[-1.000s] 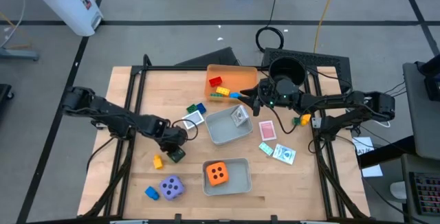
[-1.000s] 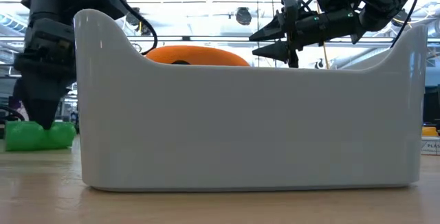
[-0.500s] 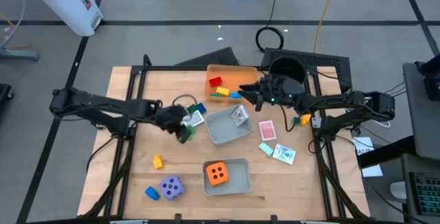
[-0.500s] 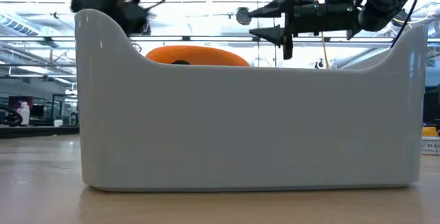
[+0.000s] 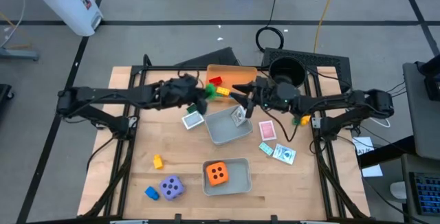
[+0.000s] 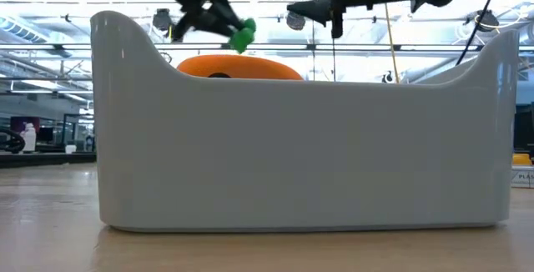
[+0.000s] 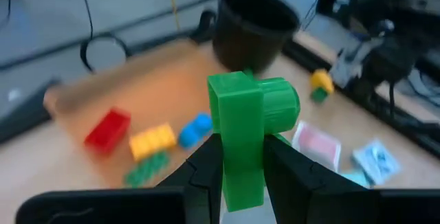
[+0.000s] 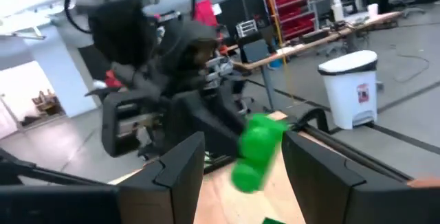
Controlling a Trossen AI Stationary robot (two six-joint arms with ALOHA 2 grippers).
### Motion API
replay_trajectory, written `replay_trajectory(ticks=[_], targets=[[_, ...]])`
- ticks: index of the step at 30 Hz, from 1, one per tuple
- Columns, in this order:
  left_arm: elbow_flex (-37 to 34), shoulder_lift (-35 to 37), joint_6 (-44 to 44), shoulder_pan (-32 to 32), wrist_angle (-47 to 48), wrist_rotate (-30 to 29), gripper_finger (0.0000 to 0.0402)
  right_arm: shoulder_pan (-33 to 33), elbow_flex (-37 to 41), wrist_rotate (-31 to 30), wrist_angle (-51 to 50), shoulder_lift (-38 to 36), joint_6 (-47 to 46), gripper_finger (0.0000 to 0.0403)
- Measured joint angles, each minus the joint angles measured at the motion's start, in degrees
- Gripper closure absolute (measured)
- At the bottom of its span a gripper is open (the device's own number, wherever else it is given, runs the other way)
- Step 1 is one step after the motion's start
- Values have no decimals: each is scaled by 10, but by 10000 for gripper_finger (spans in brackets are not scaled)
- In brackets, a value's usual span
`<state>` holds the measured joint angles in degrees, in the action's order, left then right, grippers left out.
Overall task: Pick & Place Toys
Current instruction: Put the green game piece into the orange bin
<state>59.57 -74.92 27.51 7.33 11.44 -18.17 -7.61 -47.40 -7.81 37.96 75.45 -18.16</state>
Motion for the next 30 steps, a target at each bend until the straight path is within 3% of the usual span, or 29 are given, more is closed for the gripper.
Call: replay_trajectory(ticks=[9,20,30], targets=[[69,-85,-83,9,-114,-29,314,24,-20,-149,-10,23,-7,216],[106,-126,-96,9,-199,-32,314,26,-19,-209,-20,23,-8,216],[106,-126,-90,9,-201,-34,314,26,-19,-209,-19,23,-3,216]])
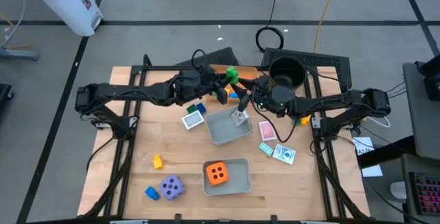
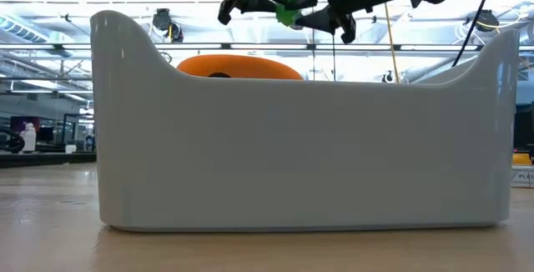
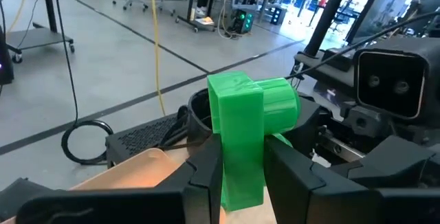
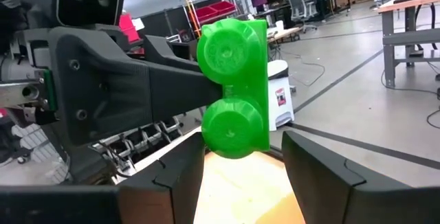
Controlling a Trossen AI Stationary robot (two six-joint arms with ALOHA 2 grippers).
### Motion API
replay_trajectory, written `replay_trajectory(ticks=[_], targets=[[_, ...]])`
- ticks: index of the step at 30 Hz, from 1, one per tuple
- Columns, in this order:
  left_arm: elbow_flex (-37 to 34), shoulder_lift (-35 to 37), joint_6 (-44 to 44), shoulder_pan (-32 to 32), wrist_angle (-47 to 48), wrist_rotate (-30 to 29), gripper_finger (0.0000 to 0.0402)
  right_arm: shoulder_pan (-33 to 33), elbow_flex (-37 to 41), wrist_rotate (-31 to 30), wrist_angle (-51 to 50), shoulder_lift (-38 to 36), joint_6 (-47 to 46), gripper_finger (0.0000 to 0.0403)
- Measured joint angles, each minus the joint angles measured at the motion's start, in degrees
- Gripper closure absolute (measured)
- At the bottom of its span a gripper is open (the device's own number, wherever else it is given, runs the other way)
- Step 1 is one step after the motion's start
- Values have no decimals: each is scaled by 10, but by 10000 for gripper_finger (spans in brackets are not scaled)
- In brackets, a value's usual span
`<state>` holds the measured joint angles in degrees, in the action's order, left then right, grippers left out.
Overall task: Pick & Place Toys
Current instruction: Put the green game piece into the orange bin
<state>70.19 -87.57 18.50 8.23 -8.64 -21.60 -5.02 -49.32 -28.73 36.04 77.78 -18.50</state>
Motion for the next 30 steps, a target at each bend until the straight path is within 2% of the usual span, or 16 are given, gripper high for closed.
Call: replay_trajectory(ticks=[6,12,19,25,30], targets=[[0,-3,-7,1,-9,33,314,-1,1,39,14,0,19,216],[0,-4,-7,1,-5,37,314,-14,1,65,11,0,-24,214],[0,-5,-6,1,-6,60,314,-21,1,103,9,1,-33,182],[0,-5,-12,1,-9,66,314,-22,1,109,9,2,-33,154],[0,-5,-13,1,-10,66,314,-21,1,103,9,2,-30,161]])
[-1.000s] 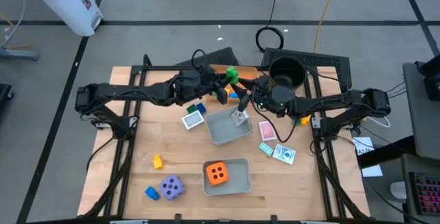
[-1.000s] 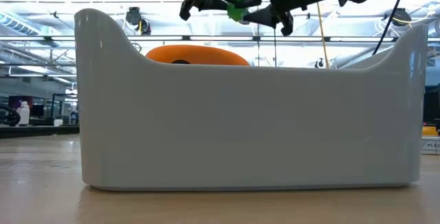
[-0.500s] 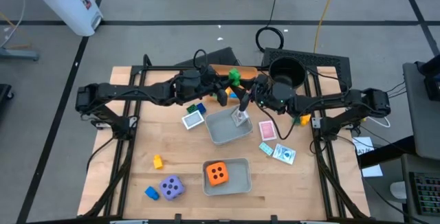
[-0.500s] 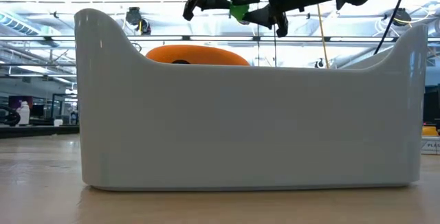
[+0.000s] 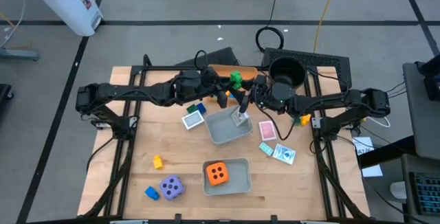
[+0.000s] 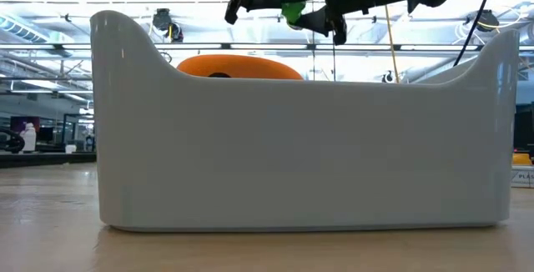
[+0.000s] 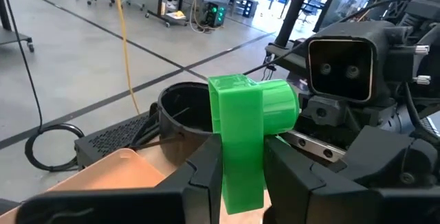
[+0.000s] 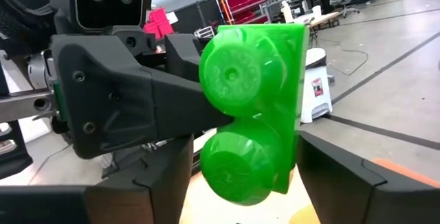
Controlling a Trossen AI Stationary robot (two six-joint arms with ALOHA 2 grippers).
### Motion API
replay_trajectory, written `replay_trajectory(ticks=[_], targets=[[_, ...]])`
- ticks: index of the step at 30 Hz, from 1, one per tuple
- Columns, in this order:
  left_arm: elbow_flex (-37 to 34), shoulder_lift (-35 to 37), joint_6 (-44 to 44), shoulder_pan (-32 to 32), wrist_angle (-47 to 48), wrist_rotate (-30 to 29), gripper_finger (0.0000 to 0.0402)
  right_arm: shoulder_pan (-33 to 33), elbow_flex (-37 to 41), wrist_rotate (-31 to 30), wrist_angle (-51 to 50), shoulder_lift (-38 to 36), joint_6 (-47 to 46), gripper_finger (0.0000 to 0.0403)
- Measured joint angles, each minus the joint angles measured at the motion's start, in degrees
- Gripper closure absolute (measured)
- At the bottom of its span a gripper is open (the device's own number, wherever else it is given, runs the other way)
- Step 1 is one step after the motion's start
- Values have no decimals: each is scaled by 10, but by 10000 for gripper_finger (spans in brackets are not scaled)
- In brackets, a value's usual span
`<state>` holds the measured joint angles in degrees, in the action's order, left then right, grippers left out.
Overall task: Pick & Place Toys
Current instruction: Put the green game piece into the orange bin
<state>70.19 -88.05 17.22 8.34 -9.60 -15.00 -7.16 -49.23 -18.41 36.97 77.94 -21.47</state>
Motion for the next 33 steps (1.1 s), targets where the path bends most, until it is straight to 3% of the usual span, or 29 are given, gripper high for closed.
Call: replay_trajectory(ticks=[10,18,25,28,33], targets=[[0,0,3,-1,3,0,314,0,0,-10,-2,1,13,257],[0,0,8,0,3,3,314,-1,0,-11,-2,1,12,261],[0,0,-3,8,3,39,312,-1,0,-16,-2,0,12,267],[0,0,-7,15,2,55,293,-3,0,-14,-1,0,12,267],[0,0,-6,28,4,76,226,-7,0,-8,4,0,14,267]])
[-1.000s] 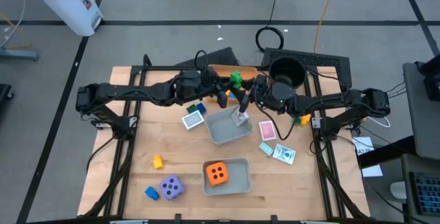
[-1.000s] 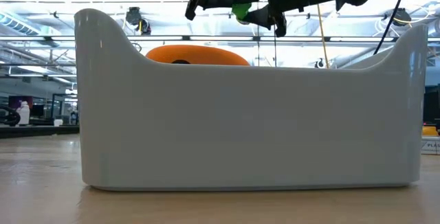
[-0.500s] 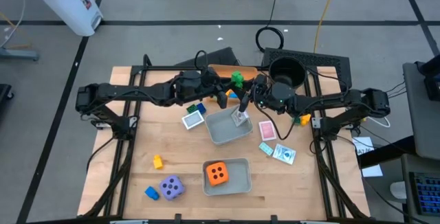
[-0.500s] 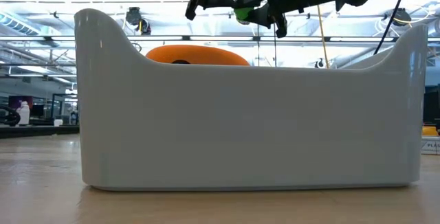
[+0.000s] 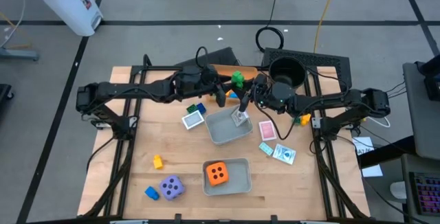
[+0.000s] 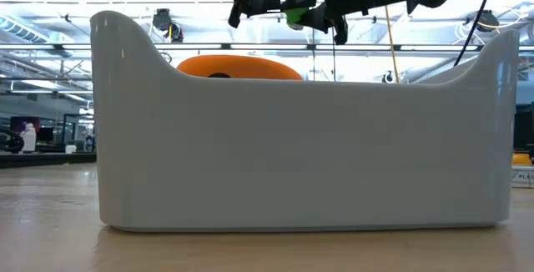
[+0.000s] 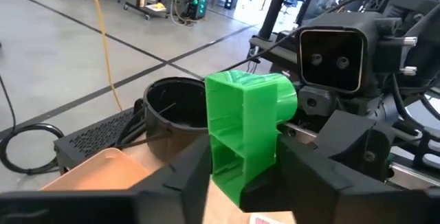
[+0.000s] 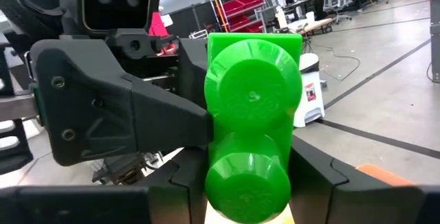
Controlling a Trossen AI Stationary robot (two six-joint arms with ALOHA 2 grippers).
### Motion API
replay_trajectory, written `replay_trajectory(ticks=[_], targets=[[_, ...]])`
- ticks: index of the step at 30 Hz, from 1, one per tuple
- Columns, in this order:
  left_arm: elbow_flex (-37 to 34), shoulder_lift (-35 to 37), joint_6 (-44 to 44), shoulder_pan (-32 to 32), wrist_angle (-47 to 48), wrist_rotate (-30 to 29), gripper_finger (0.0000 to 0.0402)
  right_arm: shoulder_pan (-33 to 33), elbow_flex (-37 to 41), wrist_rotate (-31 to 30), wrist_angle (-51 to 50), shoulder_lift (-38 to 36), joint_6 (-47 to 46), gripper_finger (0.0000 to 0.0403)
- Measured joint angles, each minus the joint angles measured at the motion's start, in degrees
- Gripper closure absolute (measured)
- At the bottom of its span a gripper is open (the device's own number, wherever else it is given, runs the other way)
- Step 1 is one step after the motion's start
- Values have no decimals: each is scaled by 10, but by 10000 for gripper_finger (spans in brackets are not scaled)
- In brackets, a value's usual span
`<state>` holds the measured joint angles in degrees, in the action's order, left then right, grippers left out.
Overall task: Pick & Place Toys
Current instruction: Put the green game piece into the orange bin
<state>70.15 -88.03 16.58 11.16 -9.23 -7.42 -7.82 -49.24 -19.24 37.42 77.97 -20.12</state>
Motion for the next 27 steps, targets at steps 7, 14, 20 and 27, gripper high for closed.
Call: replay_trajectory(ticks=[7,14,20,27], targets=[[-1,21,-22,17,15,2,160,-15,0,1,2,-9,11,267],[-1,85,-68,37,80,-1,147,-52,0,39,-14,-34,28,267],[0,152,-80,63,189,-1,146,-130,-68,198,-204,-36,-10,267],[0,194,-90,89,258,-1,147,-204,-230,347,-409,48,104,267]])
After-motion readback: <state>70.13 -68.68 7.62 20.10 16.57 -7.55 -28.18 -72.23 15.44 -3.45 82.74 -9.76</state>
